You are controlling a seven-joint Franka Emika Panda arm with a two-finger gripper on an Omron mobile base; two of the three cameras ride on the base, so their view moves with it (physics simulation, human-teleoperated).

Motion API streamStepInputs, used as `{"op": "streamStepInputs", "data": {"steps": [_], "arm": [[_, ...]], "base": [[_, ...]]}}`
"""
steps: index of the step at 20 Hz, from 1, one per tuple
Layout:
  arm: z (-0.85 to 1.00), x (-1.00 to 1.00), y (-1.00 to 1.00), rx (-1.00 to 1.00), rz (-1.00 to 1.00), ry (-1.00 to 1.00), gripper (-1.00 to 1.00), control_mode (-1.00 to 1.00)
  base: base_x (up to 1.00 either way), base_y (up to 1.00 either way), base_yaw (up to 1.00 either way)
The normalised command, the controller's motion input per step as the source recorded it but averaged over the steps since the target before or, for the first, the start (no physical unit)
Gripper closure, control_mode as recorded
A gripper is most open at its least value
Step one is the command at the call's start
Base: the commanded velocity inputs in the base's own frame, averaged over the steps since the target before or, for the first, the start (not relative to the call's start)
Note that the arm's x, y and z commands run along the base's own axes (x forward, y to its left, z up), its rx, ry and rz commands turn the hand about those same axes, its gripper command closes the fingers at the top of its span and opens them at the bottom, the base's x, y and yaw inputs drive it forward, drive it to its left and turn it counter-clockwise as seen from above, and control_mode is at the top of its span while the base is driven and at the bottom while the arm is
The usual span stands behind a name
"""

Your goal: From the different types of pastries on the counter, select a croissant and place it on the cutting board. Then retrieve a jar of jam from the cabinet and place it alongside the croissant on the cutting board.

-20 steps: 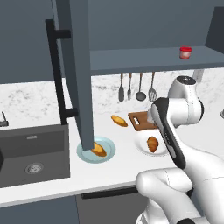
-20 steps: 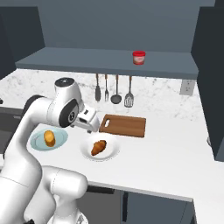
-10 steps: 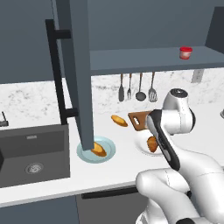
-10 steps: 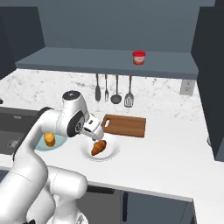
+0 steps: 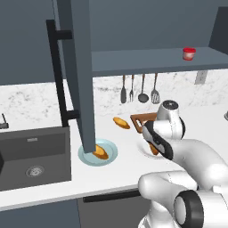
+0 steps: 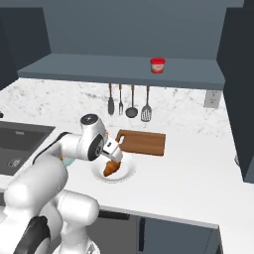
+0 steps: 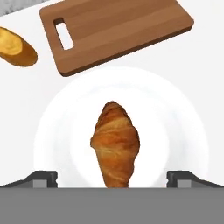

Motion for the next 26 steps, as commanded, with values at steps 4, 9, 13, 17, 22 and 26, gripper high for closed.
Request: {"op": "streamStepInputs", "data": {"steps": [4,9,13,17,22,26], "arm": [[-0.53,0.40,-0.13,0.00,-0.01,0.00,-1.00,-1.00],[-0.44,0.42,-0.01,0.00,-0.04,0.00,-1.00,-1.00],[-0.45,0.19,-0.07,0.00,-0.03,0.00,-1.00,-1.00],[-0.55,0.04,-0.17,0.00,0.00,0.00,-1.00,-1.00],[-0.50,0.07,-0.06,0.00,0.00,0.00,-1.00,-1.00],[-0.46,0.03,0.00,0.00,0.00,0.04,1.00,-1.00]], "base": [[0.00,0.00,0.00],[0.00,0.00,0.00],[0.00,0.00,0.00],[0.00,0.00,0.00],[0.00,0.00,0.00],[0.00,0.00,0.00]]}}
